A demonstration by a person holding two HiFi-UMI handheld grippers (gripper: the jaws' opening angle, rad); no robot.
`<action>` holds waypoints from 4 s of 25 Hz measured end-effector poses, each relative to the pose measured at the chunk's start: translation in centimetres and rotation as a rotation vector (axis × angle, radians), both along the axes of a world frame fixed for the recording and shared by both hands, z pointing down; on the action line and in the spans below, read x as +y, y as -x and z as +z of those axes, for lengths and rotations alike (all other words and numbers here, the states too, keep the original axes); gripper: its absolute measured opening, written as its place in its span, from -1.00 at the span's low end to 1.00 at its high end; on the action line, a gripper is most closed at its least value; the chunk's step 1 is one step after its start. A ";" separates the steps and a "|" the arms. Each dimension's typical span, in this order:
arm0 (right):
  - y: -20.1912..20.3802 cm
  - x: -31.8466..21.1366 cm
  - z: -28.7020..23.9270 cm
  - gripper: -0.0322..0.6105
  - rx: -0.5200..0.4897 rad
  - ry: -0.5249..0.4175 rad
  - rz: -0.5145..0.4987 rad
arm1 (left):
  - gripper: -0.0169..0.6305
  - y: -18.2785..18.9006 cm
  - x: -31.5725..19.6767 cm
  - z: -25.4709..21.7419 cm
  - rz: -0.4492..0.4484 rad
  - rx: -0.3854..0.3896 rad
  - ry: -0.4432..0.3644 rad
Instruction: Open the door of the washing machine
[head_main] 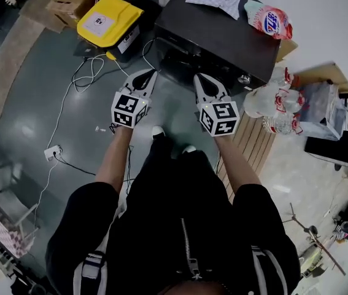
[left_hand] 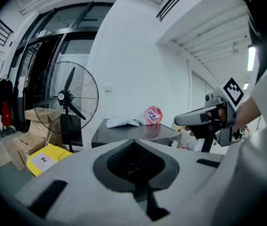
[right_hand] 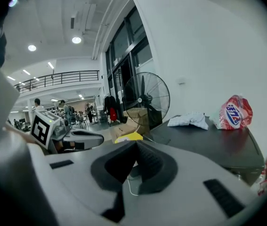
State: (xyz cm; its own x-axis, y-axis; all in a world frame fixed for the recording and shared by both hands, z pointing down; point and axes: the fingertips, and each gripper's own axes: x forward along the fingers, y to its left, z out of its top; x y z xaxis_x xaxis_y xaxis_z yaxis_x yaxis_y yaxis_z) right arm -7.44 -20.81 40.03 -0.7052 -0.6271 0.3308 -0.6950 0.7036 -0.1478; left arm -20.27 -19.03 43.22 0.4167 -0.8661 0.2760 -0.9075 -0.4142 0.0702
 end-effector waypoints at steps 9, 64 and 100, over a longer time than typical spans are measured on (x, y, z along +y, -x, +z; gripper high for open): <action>0.3 -3.3 2.9 -0.89 0.008 0.064 0.077 | -0.94 1.4 -4.2 4.3 0.080 -0.018 0.077; -13.8 2.2 21.5 -0.89 0.063 0.377 0.418 | -0.67 -1.5 -8.1 40.4 0.687 -0.475 0.475; -28.7 17.6 18.2 -0.89 0.007 0.309 0.450 | -0.63 -27.4 26.9 40.9 0.471 -0.160 0.691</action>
State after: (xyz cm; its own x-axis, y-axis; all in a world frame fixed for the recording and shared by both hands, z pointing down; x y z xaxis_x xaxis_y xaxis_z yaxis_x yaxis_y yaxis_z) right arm 21.21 -3.23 58.21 -0.3865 -0.7393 0.5514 -0.9193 0.2606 -0.2950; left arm 7.08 7.88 84.08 0.6023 -0.2273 0.7652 -0.6719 -0.6619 0.3323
